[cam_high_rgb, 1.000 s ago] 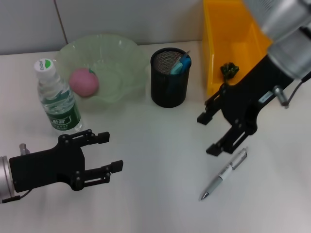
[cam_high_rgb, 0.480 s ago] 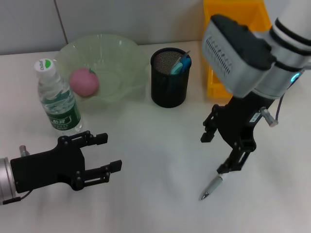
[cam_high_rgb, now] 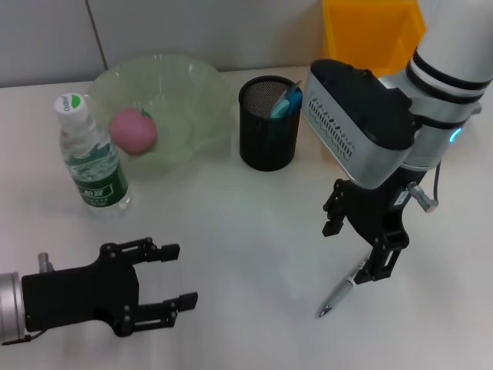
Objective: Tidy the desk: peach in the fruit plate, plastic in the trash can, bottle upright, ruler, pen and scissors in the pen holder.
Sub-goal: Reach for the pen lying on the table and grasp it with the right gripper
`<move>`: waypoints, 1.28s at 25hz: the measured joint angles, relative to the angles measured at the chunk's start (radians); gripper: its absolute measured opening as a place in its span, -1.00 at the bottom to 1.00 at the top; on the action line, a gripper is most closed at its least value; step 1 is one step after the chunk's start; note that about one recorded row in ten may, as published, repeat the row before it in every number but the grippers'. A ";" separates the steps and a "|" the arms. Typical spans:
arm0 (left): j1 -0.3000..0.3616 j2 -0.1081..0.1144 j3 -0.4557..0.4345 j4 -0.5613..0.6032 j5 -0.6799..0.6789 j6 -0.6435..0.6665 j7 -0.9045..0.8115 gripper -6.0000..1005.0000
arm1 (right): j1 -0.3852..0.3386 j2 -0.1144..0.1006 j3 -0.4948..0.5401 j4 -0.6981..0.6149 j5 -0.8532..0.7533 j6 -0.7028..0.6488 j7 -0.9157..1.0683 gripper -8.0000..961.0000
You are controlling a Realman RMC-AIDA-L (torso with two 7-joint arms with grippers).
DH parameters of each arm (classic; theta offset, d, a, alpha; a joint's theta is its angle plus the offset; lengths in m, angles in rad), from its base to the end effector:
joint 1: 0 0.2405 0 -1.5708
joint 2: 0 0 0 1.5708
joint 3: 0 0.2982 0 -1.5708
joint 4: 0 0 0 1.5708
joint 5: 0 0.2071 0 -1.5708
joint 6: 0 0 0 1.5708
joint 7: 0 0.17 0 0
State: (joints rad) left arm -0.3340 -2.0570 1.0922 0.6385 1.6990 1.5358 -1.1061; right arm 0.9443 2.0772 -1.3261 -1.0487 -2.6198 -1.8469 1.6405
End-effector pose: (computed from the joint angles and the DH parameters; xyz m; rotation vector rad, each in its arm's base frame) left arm -0.3017 0.2897 -0.0725 -2.8266 -0.3617 -0.7236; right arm 0.1693 0.3812 -0.0573 2.7993 0.3516 0.8042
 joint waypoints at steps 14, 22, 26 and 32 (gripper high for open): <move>0.009 -0.008 0.006 0.064 0.057 0.018 -0.020 0.50 | -0.023 0.004 -0.165 -0.001 -0.002 0.062 -0.004 0.64; 0.006 -0.011 0.005 0.060 0.052 0.013 -0.020 0.50 | -0.024 0.003 -0.214 -0.008 -0.008 0.069 -0.022 0.64; 0.008 -0.011 0.003 0.056 0.049 0.011 -0.020 0.50 | -0.024 0.004 -0.244 -0.012 -0.008 0.079 -0.032 0.64; 0.007 -0.014 0.005 0.051 0.047 0.009 -0.020 0.50 | -0.034 0.008 -0.283 -0.013 -0.002 0.097 -0.054 0.64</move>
State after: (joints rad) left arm -0.3267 -2.0710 1.0967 0.6898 1.7462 1.5450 -1.1260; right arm 0.9104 2.0848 -1.6093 -1.0618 -2.6220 -1.7495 1.5869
